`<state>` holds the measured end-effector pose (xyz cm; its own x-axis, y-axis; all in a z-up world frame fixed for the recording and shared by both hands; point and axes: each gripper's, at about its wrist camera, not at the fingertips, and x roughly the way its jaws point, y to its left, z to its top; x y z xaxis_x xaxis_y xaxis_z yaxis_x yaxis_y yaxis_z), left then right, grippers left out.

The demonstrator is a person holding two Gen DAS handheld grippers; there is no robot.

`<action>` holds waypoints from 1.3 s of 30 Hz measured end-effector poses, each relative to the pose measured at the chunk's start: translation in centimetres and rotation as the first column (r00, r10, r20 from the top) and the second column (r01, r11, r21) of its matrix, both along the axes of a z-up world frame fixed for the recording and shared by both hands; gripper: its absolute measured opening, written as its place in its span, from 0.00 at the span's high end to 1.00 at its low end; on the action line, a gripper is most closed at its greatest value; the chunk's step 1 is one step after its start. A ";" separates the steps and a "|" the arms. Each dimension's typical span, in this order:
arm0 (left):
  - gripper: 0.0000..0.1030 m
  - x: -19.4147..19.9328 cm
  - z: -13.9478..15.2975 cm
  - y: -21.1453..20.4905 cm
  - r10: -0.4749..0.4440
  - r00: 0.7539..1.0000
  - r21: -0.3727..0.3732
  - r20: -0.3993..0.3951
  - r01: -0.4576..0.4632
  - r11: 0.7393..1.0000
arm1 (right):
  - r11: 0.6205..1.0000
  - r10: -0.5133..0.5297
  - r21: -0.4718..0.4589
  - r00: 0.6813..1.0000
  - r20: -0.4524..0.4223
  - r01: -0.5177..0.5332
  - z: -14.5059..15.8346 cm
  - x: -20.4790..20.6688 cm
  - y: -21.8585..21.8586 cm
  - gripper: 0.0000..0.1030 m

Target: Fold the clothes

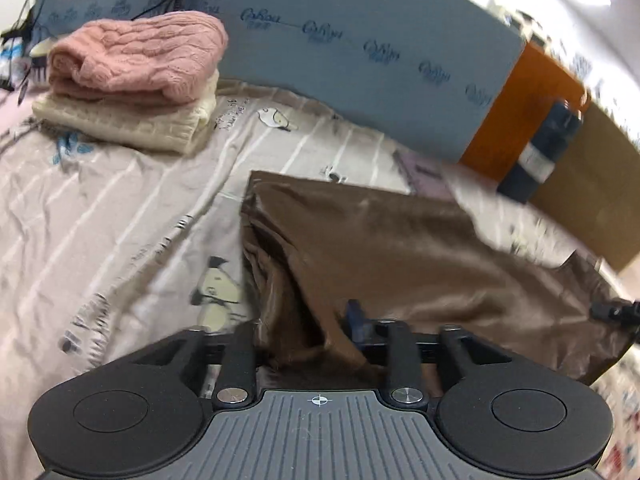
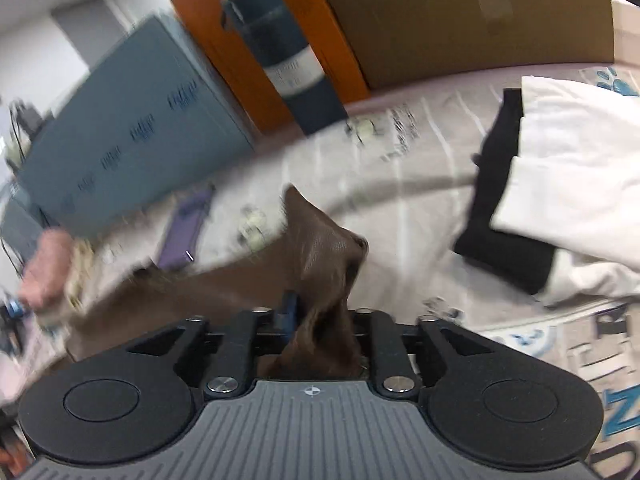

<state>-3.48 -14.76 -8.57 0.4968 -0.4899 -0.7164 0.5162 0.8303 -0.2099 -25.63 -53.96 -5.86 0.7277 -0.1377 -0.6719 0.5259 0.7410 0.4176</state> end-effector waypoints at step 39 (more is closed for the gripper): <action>0.93 4.0 6.0 3.8 -0.331 0.941 -0.333 -0.073 0.290 0.897 | 0.887 0.447 -0.096 0.892 -0.076 -0.452 7.0 0.9 0.5 0.96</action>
